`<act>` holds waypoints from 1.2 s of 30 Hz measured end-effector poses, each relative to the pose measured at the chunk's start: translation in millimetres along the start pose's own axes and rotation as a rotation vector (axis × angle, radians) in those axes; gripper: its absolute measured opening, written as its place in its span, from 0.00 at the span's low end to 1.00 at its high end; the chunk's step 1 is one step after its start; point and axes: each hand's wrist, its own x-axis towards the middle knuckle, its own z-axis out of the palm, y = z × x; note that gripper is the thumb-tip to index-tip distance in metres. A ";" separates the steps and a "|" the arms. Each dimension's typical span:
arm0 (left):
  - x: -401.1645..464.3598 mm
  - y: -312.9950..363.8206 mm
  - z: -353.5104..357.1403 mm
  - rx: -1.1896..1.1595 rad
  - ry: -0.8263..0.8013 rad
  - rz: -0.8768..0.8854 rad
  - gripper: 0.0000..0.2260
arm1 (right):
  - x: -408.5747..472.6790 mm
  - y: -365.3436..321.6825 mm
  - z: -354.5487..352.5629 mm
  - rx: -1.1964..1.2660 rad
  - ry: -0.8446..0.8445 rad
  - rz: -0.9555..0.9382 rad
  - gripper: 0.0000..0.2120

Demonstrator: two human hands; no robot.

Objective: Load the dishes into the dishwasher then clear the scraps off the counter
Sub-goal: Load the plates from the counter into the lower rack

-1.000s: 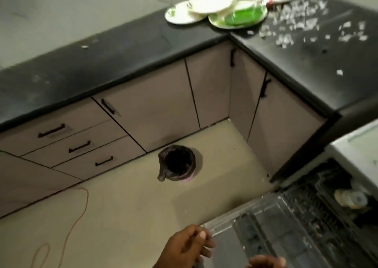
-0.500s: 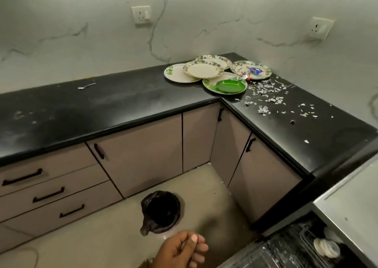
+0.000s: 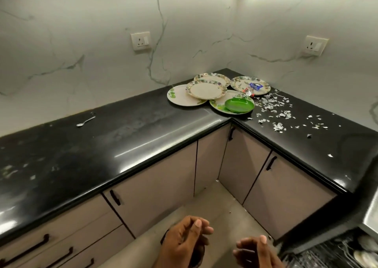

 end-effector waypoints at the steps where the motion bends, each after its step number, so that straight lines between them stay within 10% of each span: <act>1: 4.9 0.3 -9.1 -0.023 0.006 0.022 0.11 | 4.8 1.0 11.7 0.057 0.063 0.003 0.48; 6: 18.7 7.4 -24.8 0.003 -0.047 -0.009 0.12 | 21.0 -7.6 18.3 0.028 0.109 0.015 0.64; 22: 117.2 15.0 -30.2 -0.126 -0.089 0.033 0.13 | 105.6 -26.5 25.8 0.027 0.264 -0.023 0.62; 30: 200.9 36.1 41.4 -0.102 -0.111 0.054 0.12 | 192.9 -66.2 -13.3 0.103 0.265 0.004 0.31; 36: 270.5 68.5 128.5 -0.108 -0.144 0.065 0.12 | 274.6 -117.7 -68.8 0.067 0.254 0.001 0.58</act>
